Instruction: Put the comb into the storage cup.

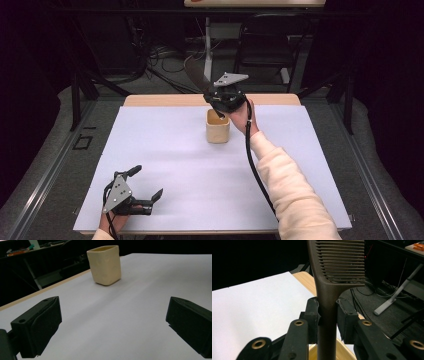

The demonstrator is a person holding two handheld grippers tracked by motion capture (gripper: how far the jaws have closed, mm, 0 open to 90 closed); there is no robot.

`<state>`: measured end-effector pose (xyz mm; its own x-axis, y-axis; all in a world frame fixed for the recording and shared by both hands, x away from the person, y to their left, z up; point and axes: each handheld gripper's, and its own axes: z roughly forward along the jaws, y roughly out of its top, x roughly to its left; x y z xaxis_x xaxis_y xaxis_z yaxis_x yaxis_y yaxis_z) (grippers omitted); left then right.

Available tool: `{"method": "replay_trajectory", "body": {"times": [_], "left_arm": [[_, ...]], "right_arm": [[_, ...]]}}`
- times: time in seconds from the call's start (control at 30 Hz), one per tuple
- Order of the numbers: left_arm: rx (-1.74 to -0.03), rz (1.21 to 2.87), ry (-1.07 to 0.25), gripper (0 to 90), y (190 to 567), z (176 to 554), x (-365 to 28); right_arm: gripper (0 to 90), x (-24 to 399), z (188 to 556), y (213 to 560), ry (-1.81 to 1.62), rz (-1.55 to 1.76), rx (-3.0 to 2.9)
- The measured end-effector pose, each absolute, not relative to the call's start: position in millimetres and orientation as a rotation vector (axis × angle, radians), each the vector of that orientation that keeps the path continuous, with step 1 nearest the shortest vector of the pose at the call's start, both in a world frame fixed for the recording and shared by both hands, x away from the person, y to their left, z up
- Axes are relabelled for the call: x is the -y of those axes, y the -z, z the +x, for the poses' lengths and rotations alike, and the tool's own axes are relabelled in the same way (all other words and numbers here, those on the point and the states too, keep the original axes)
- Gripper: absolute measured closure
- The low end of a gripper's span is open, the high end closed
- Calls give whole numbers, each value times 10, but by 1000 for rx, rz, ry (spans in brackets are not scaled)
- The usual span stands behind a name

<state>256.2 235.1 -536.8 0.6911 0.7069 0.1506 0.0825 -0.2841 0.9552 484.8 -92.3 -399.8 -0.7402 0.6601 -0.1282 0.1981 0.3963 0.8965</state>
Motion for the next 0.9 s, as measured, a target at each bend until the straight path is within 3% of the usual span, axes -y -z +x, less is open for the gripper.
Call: {"method": "replay_trajectory", "body": {"times": [0.9], "left_arm": [[-628, 1781, -698, 3, 5363, 2549, -2349]], "right_arm": [[724, 888, 4902, 4155, -1333, 716, -2182]]}}
